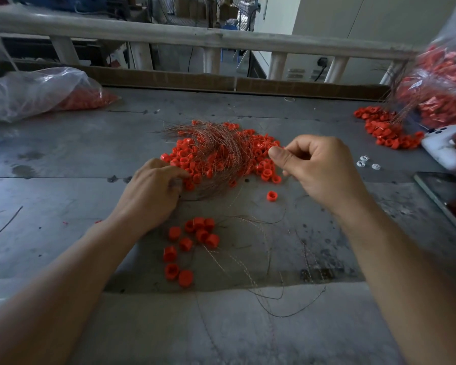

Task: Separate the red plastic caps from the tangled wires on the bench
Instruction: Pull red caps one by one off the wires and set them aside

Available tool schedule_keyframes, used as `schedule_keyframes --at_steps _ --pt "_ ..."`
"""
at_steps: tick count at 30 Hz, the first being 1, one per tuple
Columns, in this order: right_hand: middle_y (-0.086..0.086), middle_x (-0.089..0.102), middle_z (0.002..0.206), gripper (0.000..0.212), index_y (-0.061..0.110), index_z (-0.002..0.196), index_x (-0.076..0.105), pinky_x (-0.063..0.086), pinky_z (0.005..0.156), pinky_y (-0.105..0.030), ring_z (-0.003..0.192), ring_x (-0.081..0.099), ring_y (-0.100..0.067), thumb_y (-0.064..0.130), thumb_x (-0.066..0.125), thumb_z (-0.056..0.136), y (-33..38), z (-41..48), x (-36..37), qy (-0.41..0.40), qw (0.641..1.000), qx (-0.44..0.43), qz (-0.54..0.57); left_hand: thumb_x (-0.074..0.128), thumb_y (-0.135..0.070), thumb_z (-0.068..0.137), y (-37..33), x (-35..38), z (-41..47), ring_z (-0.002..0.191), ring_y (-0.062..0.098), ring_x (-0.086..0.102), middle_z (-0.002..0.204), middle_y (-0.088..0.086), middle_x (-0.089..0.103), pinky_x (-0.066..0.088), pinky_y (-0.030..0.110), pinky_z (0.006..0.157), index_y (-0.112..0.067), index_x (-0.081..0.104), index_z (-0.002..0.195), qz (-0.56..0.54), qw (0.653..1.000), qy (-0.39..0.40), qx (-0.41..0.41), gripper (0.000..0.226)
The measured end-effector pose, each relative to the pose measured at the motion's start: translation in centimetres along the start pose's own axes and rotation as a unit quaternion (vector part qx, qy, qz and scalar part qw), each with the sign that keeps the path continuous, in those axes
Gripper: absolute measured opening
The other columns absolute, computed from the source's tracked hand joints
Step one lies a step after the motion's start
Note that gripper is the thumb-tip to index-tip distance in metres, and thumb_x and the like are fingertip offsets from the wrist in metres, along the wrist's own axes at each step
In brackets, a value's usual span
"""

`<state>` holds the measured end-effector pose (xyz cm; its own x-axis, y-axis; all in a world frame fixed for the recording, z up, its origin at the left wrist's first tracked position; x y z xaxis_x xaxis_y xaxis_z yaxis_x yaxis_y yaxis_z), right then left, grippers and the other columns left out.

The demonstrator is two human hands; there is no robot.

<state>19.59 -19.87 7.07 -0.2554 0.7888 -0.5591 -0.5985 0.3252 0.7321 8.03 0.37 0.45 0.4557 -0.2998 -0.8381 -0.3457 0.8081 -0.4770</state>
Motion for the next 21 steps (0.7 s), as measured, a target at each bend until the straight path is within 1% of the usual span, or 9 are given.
schedule_keyframes --at_steps 2,5,8,10,13,15,17,19,21 --pt "-0.005 0.059 0.053 0.031 0.014 0.059 0.058 0.037 0.047 -0.015 0.046 0.047 -0.004 0.034 0.066 0.081 -0.2 0.2 -0.5 -0.027 1.000 0.003 0.004 0.056 -0.007 0.087 -0.1 -0.1 0.0 0.109 0.024 0.050 0.117 0.008 0.055 0.032 0.027 0.085 -0.019 0.067 0.108 0.006 1.000 -0.004 0.005 0.026" --pt "-0.004 0.060 0.054 0.028 0.019 0.058 0.059 0.044 0.054 -0.024 0.050 0.052 -0.009 0.034 0.067 0.080 -0.6 0.5 -1.1 -0.055 0.998 0.014 0.010 0.062 -0.008 0.083 -0.1 -0.4 0.2 0.092 0.016 0.049 0.110 0.006 0.058 0.032 0.025 0.078 -0.017 0.069 0.095 0.010 1.000 -0.014 0.000 0.016" --pt "-0.003 0.059 0.054 0.028 0.022 0.057 0.057 0.046 0.055 -0.026 0.053 0.054 -0.012 0.034 0.067 0.080 -1.1 0.7 -1.2 -0.058 0.998 0.024 0.010 0.067 -0.009 0.080 -0.3 -0.7 0.2 0.083 0.012 0.049 0.097 0.001 0.062 0.034 0.025 0.073 -0.017 0.068 0.082 0.007 1.000 -0.023 0.002 0.008" --pt "-0.003 0.059 0.054 0.029 0.022 0.056 0.057 0.043 0.053 -0.022 0.051 0.053 -0.009 0.035 0.066 0.080 -1.5 0.8 -1.0 -0.052 0.998 0.026 -0.003 0.066 -0.009 0.080 -0.4 -0.9 0.1 0.079 0.012 0.051 0.088 -0.002 0.062 0.035 0.026 0.070 -0.017 0.068 0.078 0.006 1.000 -0.029 0.000 0.008" --pt "0.006 0.054 0.049 0.030 0.021 0.055 0.055 0.031 0.043 -0.008 0.043 0.046 0.001 0.032 0.066 0.082 -1.8 0.9 -0.3 -0.033 0.999 0.018 -0.036 0.065 -0.009 0.081 -0.5 -1.4 -0.1 0.074 0.015 0.055 0.074 -0.005 0.059 0.037 0.026 0.065 -0.017 0.068 0.077 -0.005 0.999 -0.047 -0.003 0.010" --pt "0.012 0.054 0.053 0.024 0.022 0.061 0.057 0.033 0.047 -0.005 0.047 0.048 0.002 0.027 0.066 0.083 -2.2 1.0 0.5 -0.007 0.998 0.016 -0.062 0.065 -0.009 0.081 -0.6 -1.7 -0.3 0.072 0.016 0.057 0.070 -0.007 0.058 0.038 0.026 0.064 -0.019 0.067 0.078 -0.015 0.999 -0.047 -0.008 0.010" --pt "0.014 0.057 0.064 0.013 0.024 0.072 0.060 0.036 0.054 -0.005 0.059 0.052 0.002 0.022 0.065 0.084 -2.6 1.0 1.9 0.036 0.996 0.015 -0.084 0.065 -0.010 0.082 -0.8 -2.0 -0.6 0.074 0.017 0.058 0.072 -0.006 0.059 0.041 0.026 0.067 -0.020 0.066 0.079 -0.030 0.998 -0.053 -0.014 0.011" --pt "0.012 0.060 0.073 0.004 0.023 0.084 0.064 0.038 0.058 -0.004 0.064 0.053 0.001 0.020 0.063 0.085 -2.9 0.9 3.3 0.074 0.992 0.016 -0.099 0.064 -0.010 0.083 -1.0 -2.6 -1.0 0.076 0.015 0.057 0.076 -0.007 0.059 0.039 0.025 0.069 -0.019 0.066 0.086 -0.050 0.996 -0.076 -0.017 0.009" --pt "0.011 0.061 0.083 0.011 0.021 0.096 0.067 0.036 0.059 -0.004 0.068 0.052 0.001 0.019 0.060 0.087 -3.1 0.9 4.4 0.097 0.988 0.008 -0.120 0.062 -0.013 0.085 -1.2 -3.2 -1.4 0.076 0.012 0.054 0.083 -0.007 0.058 0.036 0.021 0.068 -0.016 0.066 0.098 -0.058 0.993 -0.098 -0.019 0.015"
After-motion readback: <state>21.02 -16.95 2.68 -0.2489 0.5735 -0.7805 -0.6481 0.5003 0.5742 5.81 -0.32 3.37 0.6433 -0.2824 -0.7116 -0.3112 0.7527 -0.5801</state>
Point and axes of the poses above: each hand's wrist, its own z-axis towards the middle knuckle, its own x-axis out of the palm, y = z × x, the point moved 7 cm from there along z, towards the middle knuckle
